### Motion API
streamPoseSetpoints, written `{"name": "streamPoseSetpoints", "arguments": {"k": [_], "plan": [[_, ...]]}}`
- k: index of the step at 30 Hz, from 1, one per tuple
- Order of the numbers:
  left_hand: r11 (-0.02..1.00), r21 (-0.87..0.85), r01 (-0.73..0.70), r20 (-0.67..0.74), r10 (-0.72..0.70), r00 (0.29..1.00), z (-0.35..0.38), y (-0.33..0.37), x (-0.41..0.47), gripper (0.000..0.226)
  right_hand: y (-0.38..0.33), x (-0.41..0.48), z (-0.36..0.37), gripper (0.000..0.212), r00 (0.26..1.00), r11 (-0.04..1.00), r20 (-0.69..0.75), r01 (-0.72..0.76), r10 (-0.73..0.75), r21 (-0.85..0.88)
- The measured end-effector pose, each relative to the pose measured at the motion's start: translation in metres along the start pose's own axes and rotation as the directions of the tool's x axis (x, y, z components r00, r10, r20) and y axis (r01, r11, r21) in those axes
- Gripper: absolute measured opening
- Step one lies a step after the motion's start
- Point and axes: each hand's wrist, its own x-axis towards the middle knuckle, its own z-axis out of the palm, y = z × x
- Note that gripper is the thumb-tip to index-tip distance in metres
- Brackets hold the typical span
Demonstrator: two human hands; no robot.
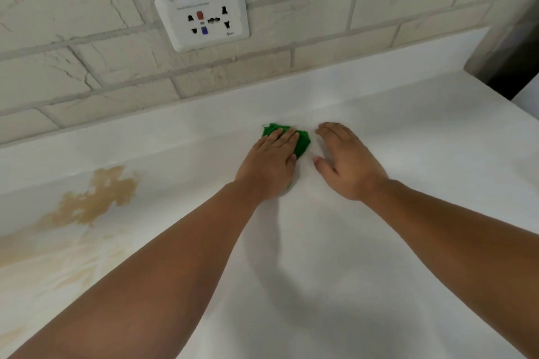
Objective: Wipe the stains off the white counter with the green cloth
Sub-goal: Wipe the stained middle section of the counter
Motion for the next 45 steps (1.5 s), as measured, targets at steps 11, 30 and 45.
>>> {"name": "streamPoseSetpoints", "arguments": {"k": [11,30,45], "plan": [[0.988,-0.056,-0.143,-0.025,0.142,0.99,0.014,0.08,-0.101,0.055,0.003,-0.121,-0.06,0.061,0.999,0.999,0.051,-0.006,0.009,-0.048],[0.959,-0.139,-0.249,-0.031,0.247,0.969,0.041,0.216,-0.342,0.052,-0.069,-0.347,-0.072,0.063,0.992,1.0,0.123,0.0,-0.003,0.021],[0.983,-0.129,0.13,-0.12,-0.146,0.982,0.026,0.154,-0.507,0.05,-0.197,-0.35,-0.029,0.079,0.933,0.98,0.301,0.188,-0.197,0.058]]}}
